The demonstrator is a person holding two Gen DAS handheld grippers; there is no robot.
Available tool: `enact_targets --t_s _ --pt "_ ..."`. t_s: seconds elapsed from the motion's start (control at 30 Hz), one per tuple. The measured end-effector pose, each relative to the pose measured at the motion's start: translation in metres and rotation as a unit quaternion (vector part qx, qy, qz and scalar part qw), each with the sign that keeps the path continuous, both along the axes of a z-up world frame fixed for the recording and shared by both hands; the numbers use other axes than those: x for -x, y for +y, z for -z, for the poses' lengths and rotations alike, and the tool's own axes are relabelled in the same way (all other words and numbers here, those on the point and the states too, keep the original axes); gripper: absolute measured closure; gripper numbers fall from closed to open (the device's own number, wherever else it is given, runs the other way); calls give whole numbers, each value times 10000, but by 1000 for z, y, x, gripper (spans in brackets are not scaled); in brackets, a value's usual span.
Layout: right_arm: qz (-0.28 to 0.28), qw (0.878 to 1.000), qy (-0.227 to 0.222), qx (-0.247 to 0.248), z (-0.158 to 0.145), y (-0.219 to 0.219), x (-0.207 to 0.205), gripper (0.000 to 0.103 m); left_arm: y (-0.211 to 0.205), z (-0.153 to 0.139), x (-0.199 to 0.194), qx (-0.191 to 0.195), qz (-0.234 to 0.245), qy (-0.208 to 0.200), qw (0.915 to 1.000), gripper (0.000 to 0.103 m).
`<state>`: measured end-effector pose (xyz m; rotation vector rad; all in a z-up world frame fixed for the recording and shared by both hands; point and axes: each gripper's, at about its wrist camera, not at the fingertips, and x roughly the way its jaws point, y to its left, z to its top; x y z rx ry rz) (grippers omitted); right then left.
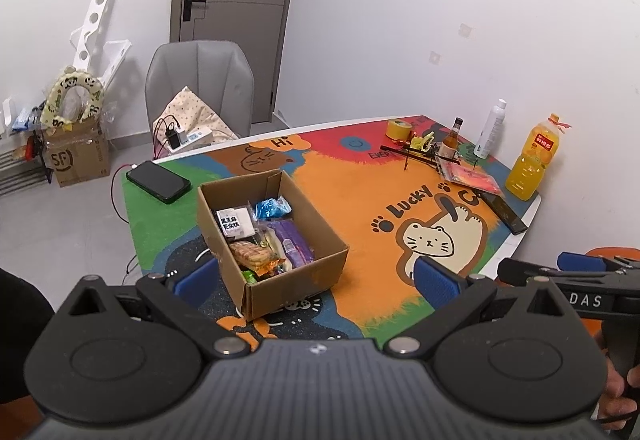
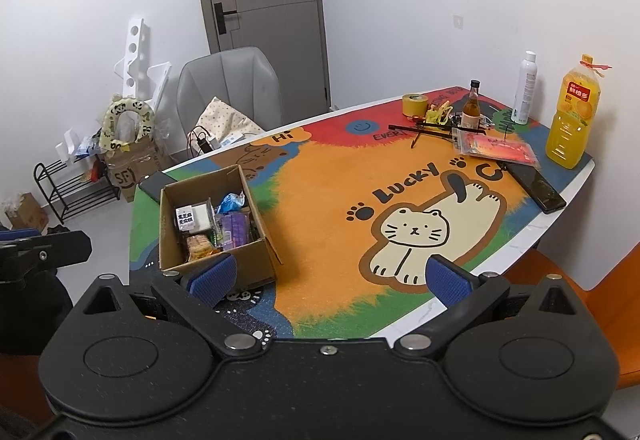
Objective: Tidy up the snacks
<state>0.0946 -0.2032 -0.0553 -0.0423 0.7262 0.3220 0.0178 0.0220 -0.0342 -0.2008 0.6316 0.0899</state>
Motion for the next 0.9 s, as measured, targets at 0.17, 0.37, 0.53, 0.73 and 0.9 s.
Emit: enact_targets --t_s 0.17,0.37,0.53,0.73,0.9 --pt "-20 10000 -16 -44 0 -3 1 0 -5 -5 1 16 4 -55 10000 0" --pt "-21 10000 -22 -39 -1 -2 2 0 -6 -4 1 25 -14 -48 10000 0" --pt "-13 10000 -24 -33 -1 -3 2 0 -8 -5 1 35 -17 -63 10000 0" --pt "-74 10000 -9 -7 -1 -3 2 0 -8 -7 3 47 -74 -63 9999 0" --pt "-132 9999 32 -25 0 -2 1 0 -8 -7 4 62 -91 -65 9999 0"
